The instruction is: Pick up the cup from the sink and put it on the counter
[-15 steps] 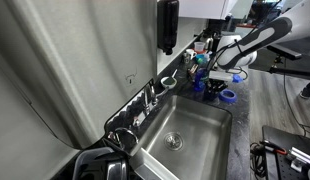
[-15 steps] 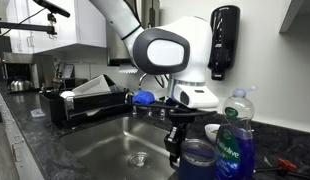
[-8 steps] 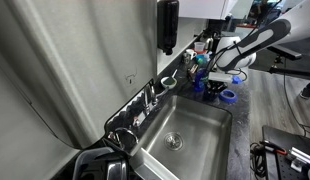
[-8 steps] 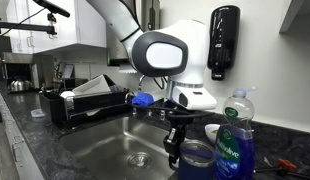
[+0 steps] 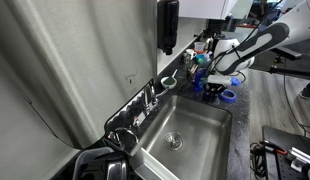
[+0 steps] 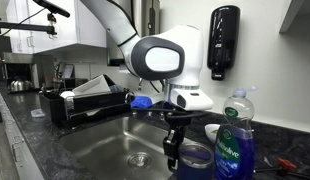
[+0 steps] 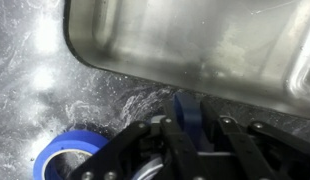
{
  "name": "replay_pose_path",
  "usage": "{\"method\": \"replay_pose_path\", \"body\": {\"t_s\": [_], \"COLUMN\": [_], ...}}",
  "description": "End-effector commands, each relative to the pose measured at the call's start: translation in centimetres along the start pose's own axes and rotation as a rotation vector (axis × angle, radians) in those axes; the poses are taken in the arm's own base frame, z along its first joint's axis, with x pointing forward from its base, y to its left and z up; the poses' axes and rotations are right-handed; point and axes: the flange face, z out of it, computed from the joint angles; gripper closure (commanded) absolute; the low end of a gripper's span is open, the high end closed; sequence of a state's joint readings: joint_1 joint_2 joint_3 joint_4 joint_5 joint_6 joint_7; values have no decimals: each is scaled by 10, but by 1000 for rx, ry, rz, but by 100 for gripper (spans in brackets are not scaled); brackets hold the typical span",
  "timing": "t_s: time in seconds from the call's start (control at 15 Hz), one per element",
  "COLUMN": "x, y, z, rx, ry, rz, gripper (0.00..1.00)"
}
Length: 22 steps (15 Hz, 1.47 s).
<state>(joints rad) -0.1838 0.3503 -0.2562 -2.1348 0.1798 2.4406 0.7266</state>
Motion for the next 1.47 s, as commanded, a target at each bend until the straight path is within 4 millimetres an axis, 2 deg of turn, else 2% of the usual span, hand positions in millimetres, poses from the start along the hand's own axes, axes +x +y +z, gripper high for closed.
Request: {"method": "replay_pose_path", "body": {"t_s": [0.0, 0.33, 0.6, 1.0, 1.4], "x": [-3, -13, -39, -94, -149], "y": [1, 2, 2, 4, -1], "z": [1, -6, -20, -54, -86], "rx": [-4, -24, -34, -37, -50], "ry": [35, 46, 52, 90, 167], "rz": [-11, -50, -113, -215, -508], "gripper": [38, 2, 0, 0, 0]}}
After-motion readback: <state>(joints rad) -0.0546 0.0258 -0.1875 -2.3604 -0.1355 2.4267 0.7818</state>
